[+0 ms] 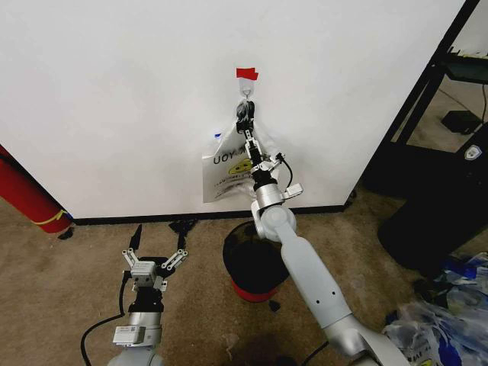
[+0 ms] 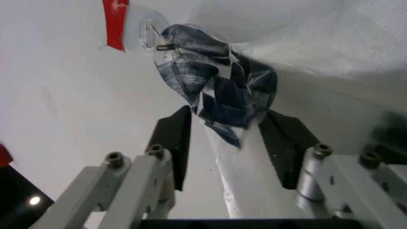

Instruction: Pick up the garbage bag from the wall and place it over the trash bin.

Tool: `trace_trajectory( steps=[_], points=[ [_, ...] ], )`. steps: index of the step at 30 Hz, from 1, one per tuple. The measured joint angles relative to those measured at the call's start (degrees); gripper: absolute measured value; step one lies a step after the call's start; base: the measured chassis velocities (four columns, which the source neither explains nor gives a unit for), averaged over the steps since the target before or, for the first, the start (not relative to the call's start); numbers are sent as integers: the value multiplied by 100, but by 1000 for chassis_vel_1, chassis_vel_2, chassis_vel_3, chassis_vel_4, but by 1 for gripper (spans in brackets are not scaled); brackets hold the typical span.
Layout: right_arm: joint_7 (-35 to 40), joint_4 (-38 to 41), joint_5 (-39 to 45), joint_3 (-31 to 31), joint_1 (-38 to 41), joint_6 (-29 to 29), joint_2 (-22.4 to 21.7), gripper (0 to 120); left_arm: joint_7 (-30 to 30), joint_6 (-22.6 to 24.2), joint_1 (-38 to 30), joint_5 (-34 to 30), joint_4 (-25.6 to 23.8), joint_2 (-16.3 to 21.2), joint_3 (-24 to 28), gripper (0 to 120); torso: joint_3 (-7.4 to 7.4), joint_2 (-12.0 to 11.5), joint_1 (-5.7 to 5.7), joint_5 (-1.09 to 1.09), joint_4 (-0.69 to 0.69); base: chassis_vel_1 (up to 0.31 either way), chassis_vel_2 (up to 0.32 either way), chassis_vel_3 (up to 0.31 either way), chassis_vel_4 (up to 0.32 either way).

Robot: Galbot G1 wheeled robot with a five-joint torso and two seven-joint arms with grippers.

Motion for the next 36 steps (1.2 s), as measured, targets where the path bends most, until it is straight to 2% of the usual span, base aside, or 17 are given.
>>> trace_trajectory(
  steps=[2,4,9,10,16,18,22,26,32,34,36],
  points=[
    [-10,-31,-16,10,10,0,8,33,-1,-14,8,-1,0,-1,-4,100,0,0,0,0,0,0,0,0,0],
    [-30,-63,-50,25,13,0,11,24,-2,-39,11,-5,6,-1,-8,100,0,0,0,0,-1,0,0,0,0],
    [-94,-66,-134,40,-46,0,-5,41,-4,-56,-7,-13,39,2,-4,100,0,0,0,1,-1,0,0,0,0],
    [-94,-66,-134,40,-46,0,-5,41,-4,-56,-7,-13,39,2,-4,100,0,0,0,1,-1,0,0,0,0],
    [-156,-177,-156,90,23,0,-16,69,-4,-59,-9,8,51,-3,21,100,0,1,0,0,0,0,0,0,0],
    [-172,-209,-157,97,40,0,-15,72,-4,-59,-10,14,52,-6,21,100,0,1,0,0,-1,0,0,0,0],
    [-264,-336,-158,113,111,0,8,86,-3,-81,-3,45,59,-26,8,100,0,1,0,0,-1,0,0,0,0],
    [-339,-374,-158,111,150,-13,34,79,-3,-121,10,78,71,-55,2,100,0,1,0,0,0,0,0,0,0],
    [-388,-377,-170,81,190,-27,67,53,-3,-161,27,104,79,-87,-19,100,0,1,0,0,0,0,0,0,0],
    [-392,-371,-172,78,190,-28,68,49,-3,-166,27,105,81,-88,-21,100,0,1,0,0,0,0,0,0,0],
    [-398,-365,-180,79,192,-31,68,41,-3,-176,29,112,82,-89,-24,100,0,1,0,0,0,0,0,0,0]
  ],
)
